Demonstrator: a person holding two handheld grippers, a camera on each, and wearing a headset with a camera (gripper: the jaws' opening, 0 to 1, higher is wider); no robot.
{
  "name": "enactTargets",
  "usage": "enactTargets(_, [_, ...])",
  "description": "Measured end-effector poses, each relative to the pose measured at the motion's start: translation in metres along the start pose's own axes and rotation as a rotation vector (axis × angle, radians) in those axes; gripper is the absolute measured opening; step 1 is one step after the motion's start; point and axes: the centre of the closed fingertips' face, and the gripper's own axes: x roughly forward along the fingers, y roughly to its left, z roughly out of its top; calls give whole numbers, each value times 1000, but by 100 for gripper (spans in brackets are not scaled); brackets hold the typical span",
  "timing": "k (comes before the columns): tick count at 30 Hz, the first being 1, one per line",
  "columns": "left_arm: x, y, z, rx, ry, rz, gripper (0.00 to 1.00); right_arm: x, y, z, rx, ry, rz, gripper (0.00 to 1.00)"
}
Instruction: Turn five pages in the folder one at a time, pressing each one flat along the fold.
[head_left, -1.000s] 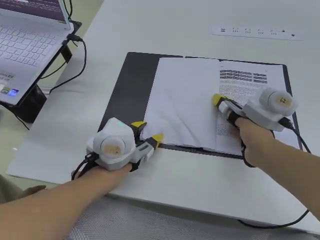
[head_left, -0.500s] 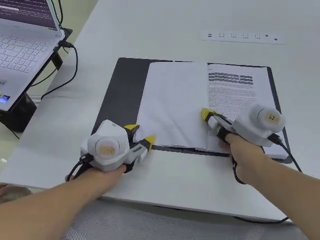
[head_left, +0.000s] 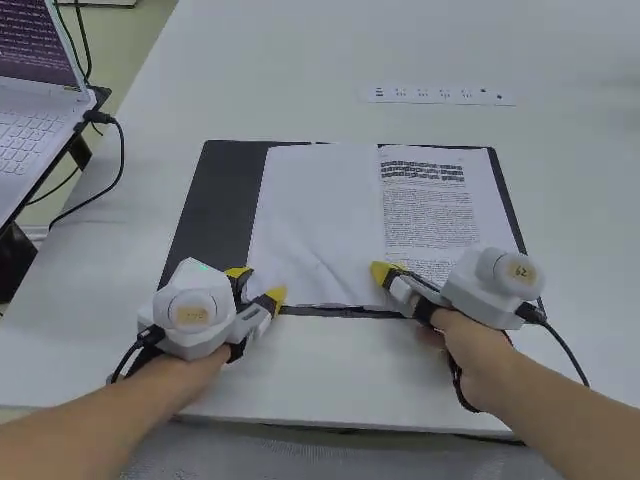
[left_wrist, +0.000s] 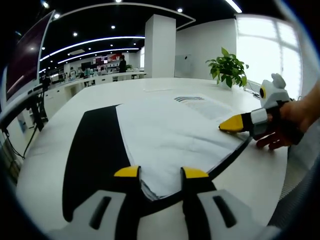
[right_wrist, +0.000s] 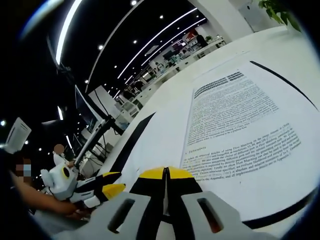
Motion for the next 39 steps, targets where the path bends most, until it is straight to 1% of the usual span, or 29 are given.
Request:
enactTargets(5, [-1, 0, 0, 3, 2, 0, 30, -13, 3, -13, 81, 20, 3, 0])
enactTargets(10, [-2, 0, 0, 7, 5, -1, 30, -28, 5, -26, 234, 54, -9, 0])
enactTargets(11, [-2, 0, 0, 7, 6, -1, 30, -33, 6, -29, 299, 69, -15, 0])
enactTargets(12, [-2, 0, 0, 8, 7, -1, 30, -36, 8, -32, 340, 87, -14, 0])
enactTargets(13, [-2, 0, 0, 9, 7, -1, 30, -40, 11, -37, 374, 121, -5, 0])
enactTargets(14, [-2, 0, 0, 10, 6, -1, 30, -42, 13, -41, 348, 145, 4, 0])
enactTargets(15, [-2, 0, 0, 9, 6, 0, 30, -47, 13, -50, 311, 195, -7, 0])
enactTargets(16, [-2, 0, 0, 10, 6, 0, 30, -50, 14, -55, 316, 217, -14, 0])
enactTargets(17, [-2, 0, 0, 10, 6, 1, 30, -50, 15, -53, 319, 193, -8, 0])
enactTargets(18, [-2, 0, 0, 7, 5, 2, 30, -55, 16, -52, 346, 171, -6, 0])
enactTargets(19, [-2, 0, 0, 8, 4, 2, 30, -58, 16, -51, 378, 162, -17, 0])
enactTargets(20, [-3, 0, 0, 10, 5, 3, 30, -60, 17, -50, 385, 159, -18, 0])
enactTargets(22, [-3, 0, 0, 8, 6, 4, 30, -65, 20, -45, 373, 144, -15, 0])
enactTargets(24, [-2, -1, 1, 13, 9, 6, 30, -71, 24, -39, 362, 136, -24, 0])
enactTargets(25, [-2, -1, 1, 10, 15, 9, 30, -73, 26, -35, 358, 123, -22, 0])
enactTargets(26, [-2, -1, 1, 7, 18, 10, 30, -76, 29, -29, 362, 99, -14, 0])
enactTargets(28, [-2, -1, 2, 5, 47, 10, 31, -84, 36, -20, 375, 79, -5, 0])
enactTargets(29, [-2, -3, 3, 10, 69, 3, 31, -87, 39, -16, 371, 68, -1, 0])
enactTargets(30, [-2, -3, 3, 7, 81, -2, 32, -91, 42, -9, 359, 51, -2, 0])
enactTargets(32, [-3, -5, 3, -27, 117, -25, 34, -98, 43, -1, 350, 33, -12, 0])
enactTargets(33, [-4, -7, 2, -52, 133, -36, 35, -103, 43, 6, 341, 12, -15, 0])
enactTargets(34, [-5, -11, 3, -109, 152, -56, 37, -106, 44, 10, 338, 0, -18, 0])
enactTargets(35, [-7, -12, 3, -143, 172, -61, 38, -111, 42, 17, 343, -20, -28, 0])
enactTargets(36, [-11, -14, 6, -185, 192, -60, 39, -114, 41, 21, 343, -29, -35, 0])
enactTargets(37, [-14, -17, 9, -219, 197, -69, 39, -120, 41, 30, 317, -50, -41, 0])
enactTargets(38, [-16, -21, 14, -246, 188, -87, 39, -123, 40, 35, 307, -63, -51, 0])
enactTargets(39, [-18, -22, 18, -249, 183, -93, 39, -127, 39, 39, 296, -69, -66, 0])
